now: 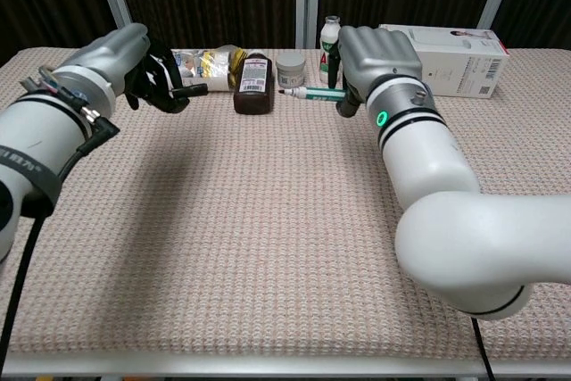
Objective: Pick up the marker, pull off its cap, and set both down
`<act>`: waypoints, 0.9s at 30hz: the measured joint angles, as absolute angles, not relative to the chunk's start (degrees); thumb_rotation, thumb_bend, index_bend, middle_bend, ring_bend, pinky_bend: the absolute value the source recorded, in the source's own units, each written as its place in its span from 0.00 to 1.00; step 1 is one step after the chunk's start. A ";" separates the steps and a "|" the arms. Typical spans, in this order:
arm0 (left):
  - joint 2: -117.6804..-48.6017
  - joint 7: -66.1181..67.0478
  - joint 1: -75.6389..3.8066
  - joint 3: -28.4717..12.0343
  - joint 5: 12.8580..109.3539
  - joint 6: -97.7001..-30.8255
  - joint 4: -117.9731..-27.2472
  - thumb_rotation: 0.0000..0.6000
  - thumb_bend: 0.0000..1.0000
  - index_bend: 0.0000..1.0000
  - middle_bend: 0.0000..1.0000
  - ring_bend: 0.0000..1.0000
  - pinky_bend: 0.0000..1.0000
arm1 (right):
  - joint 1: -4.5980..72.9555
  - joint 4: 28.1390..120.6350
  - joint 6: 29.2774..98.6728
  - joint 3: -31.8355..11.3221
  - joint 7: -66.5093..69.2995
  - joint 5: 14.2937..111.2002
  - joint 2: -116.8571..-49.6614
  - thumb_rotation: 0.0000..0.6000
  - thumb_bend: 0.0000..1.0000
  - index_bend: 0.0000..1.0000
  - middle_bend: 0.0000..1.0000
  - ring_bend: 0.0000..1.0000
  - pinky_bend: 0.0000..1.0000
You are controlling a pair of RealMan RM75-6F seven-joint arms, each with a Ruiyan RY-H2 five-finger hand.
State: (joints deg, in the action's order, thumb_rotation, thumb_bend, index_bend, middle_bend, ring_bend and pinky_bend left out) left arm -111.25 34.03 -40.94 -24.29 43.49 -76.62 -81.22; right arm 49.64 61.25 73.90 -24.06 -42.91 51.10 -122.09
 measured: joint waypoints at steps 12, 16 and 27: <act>-113.64 26.08 -39.32 -21.10 44.71 -68.98 -73.74 1.00 0.17 0.40 0.38 0.35 0.38 | 45.36 62.09 70.92 -21.80 -43.71 48.45 -120.70 1.00 0.10 0.51 0.49 0.25 0.13; -112.91 27.66 -38.98 -21.12 43.74 -68.95 -74.41 1.00 0.13 0.34 0.31 0.29 0.31 | 44.99 64.74 69.67 -22.50 -44.42 46.89 -119.52 1.00 0.04 0.34 0.35 0.14 0.03; -108.10 27.49 -34.81 -18.97 49.84 -78.08 -83.05 1.00 0.10 0.32 0.29 0.25 0.23 | 39.52 78.29 77.71 -20.68 -42.98 51.24 -112.83 1.00 0.14 0.32 0.32 0.12 0.02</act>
